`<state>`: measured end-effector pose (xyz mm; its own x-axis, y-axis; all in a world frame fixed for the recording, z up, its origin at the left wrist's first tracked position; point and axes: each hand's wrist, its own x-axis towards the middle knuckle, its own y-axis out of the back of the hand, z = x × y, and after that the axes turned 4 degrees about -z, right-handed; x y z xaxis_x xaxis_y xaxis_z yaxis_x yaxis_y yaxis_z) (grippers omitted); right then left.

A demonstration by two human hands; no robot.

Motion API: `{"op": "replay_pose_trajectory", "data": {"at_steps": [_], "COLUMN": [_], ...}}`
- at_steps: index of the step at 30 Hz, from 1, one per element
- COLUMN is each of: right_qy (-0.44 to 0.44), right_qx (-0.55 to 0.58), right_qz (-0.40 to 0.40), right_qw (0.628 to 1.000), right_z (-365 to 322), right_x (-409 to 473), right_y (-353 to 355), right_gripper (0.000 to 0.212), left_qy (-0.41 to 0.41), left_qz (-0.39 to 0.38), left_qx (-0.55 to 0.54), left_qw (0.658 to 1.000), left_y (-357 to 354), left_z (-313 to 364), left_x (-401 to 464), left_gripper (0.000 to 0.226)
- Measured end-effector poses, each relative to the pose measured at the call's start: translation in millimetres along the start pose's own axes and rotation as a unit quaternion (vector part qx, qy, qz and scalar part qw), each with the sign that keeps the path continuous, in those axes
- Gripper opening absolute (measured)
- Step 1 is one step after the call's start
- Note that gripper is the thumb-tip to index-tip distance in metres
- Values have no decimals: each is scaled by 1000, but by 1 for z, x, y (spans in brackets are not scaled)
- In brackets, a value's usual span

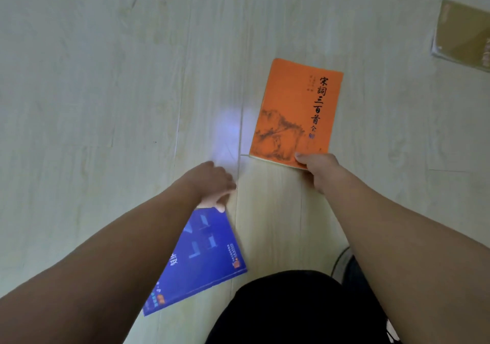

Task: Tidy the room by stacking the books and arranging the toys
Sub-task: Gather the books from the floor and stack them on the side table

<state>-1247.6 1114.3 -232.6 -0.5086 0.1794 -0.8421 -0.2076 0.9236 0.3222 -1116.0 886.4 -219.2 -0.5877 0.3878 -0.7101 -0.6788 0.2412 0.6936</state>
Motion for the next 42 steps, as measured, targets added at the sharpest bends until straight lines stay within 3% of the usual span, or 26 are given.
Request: {"op": "replay_pose_trajectory", "data": {"at_steps": [2, 5, 7, 9, 12, 15, 17, 19, 20, 22, 26, 29, 31, 32, 34, 35, 37, 38, 39, 40, 42], "right_qy": [-10, -36, -38, -29, -7, 31, 57, 69, 73, 85, 77, 60, 48, 43, 43, 52, 78, 89, 98, 107, 127], "right_qx": [3, -6, -6, 1, 12, -14, -26, -45, -53, -55, -40, 4, 56, 68, 62, 52, 30, 30, 39, 47, 49], "right_qz": [-8, -16, -18, -15, -12, -22, -32, -45, -54, -84, -113, -132, -125, -117, -110, -116, -114, -110, -105, -103, -110], "right_qw": [1000, 999, 999, 999, 1000, 999, 998, 996, 994, 991, 990, 989, 989, 990, 991, 991, 990, 989, 989, 988, 985], "right_z": [8, 22, 25, 28, 30, 38, 40, 41, 42, 43, 50, 57, 54, 51, 43, 38, 28, 26, 22, 20, 14], "right_x": [0, 2, 3, 5, 3, -1, -4, -8, -10, -13, -23, -26, -24, -22, -18, -16, -13, -9, -8, -9, -14], "right_y": [11, 26, 30, 30, 29, 32, 40, 49, 55, 70, 84, 94, 104, 108, 113, 111, 102, 97, 92, 88, 78], "right_gripper": [50, 49, 51, 55, 58, 51, 44, 38, 30, 11, 20, 17, 31, 39, 50, 54, 53, 50, 50, 55, 62], "left_qy": [150, 314, 332, 343, 370, 383, 379, 366, 357, 310, 126, 9, -2, 31, 183, 280, 426, 459, 468, 463, 441], "left_qz": [57, 78, 49, 42, 9, -26, 5, 62, 92, 154, 203, 197, 190, 203, 252, 262, 235, 216, 206, 197, 178], "left_qx": [-119, -281, -245, -196, -244, -310, -368, -415, -414, -345, -162, -66, -83, -123, -246, -327, -512, -593, -648, -672, -660], "left_qw": [980, 904, 910, 918, 897, 870, 849, 831, 832, 873, 957, 978, 978, 971, 918, 864, 707, 626, 565, 544, 582], "left_y": [9, 17, 15, 9, 16, 25, 35, 45, 53, 78, 128, 135, 125, 119, 109, 106, 98, 93, 90, 90, 94], "left_z": [-2, 8, 24, 34, 31, 23, 18, 15, 17, 25, 64, 94, 103, 104, 99, 94, 77, 67, 60, 56, 56], "left_x": [-2, -6, -8, -4, 4, 11, 11, 7, 7, 13, 36, 57, 69, 70, 67, 63, 55, 55, 57, 60, 70], "left_gripper": [43, 75, 91, 92, 91, 66, 32, 17, 18, 21, 24, 38, 45, 51, 63, 70, 86, 92, 95, 94, 85]}}
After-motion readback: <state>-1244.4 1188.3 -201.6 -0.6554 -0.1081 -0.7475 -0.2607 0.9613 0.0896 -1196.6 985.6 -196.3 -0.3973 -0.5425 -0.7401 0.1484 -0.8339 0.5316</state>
